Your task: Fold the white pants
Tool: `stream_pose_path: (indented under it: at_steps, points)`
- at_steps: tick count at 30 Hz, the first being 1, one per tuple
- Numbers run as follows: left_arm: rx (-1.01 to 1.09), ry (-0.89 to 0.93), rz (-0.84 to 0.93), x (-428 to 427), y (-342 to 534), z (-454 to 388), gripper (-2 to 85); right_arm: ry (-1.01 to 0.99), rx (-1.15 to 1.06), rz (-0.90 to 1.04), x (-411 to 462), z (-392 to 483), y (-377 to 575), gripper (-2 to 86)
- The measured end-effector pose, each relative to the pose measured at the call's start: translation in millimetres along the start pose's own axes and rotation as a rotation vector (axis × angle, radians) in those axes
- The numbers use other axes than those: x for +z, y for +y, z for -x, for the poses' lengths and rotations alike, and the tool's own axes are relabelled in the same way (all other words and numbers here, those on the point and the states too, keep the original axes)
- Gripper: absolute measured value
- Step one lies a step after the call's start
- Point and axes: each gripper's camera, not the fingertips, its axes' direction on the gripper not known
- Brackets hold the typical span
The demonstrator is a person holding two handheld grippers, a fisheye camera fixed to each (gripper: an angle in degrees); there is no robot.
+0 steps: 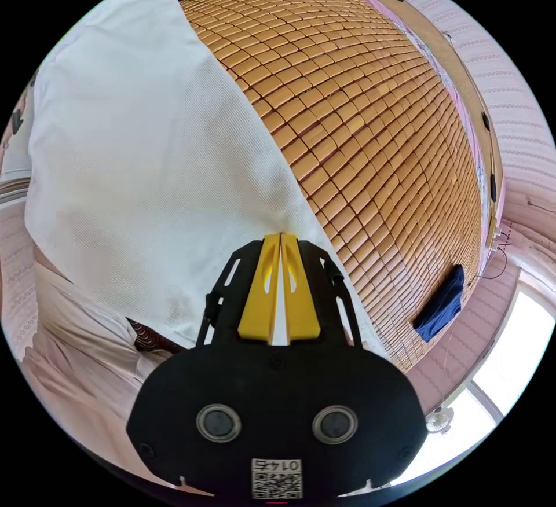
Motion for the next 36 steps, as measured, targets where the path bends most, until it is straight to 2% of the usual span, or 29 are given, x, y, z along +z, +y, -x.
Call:
stream_pose_path:
  at_steps: [3,5,7,10,13,14,17,20,24,26,29,33,36]
  points:
    - [-0.142,-0.222,0.107,41,1,43,8.3,0.003,0.008,0.063,25,-1,-3,-0.5]
    - [-0.234,-0.387,0.24,60,19,62,8.0,0.029,0.023,0.015,21,0,3,-0.5]
    - [-0.138,-0.387,0.175,50,34,48,6.4,0.037,0.033,0.0,17,0,9,-0.5]
    - [0.078,-0.504,0.129,38,60,5,2.0,0.003,0.055,-0.076,5,-9,29,-0.5]
    - [0.387,-0.449,0.181,50,98,-60,-0.5,-0.13,0.132,-0.15,-9,-30,55,-0.6]
    - [0.521,-0.396,0.255,66,118,-90,-0.7,-0.15,0.136,-0.171,-15,-34,62,-0.6]
    - [0.691,-0.212,0.453,125,176,-155,-0.9,-0.132,0.079,-0.204,-38,-34,56,-0.6]
    - [0.753,-0.07,0.581,185,231,-206,-1.0,-0.119,0.003,-0.216,-66,-31,26,-0.5]
    - [0.828,-0.127,0.619,228,266,-238,-1.0,-0.006,-0.06,-0.048,-65,-34,-15,-0.4]
    - [0.835,-0.12,0.7,252,284,-239,-1.0,-0.009,-0.06,0.034,-54,-38,-23,-0.4]
    - [0.871,-0.118,0.679,262,297,-242,-1.0,0.038,-0.044,0.045,-62,-41,-22,-0.4]
    - [0.909,-0.137,0.668,273,309,-252,-1.0,0.232,-0.248,0.125,-71,-26,-17,-0.5]
    - [0.913,-0.125,0.689,278,312,-261,-1.0,0.227,-0.297,0.201,-82,-39,-15,-0.7]
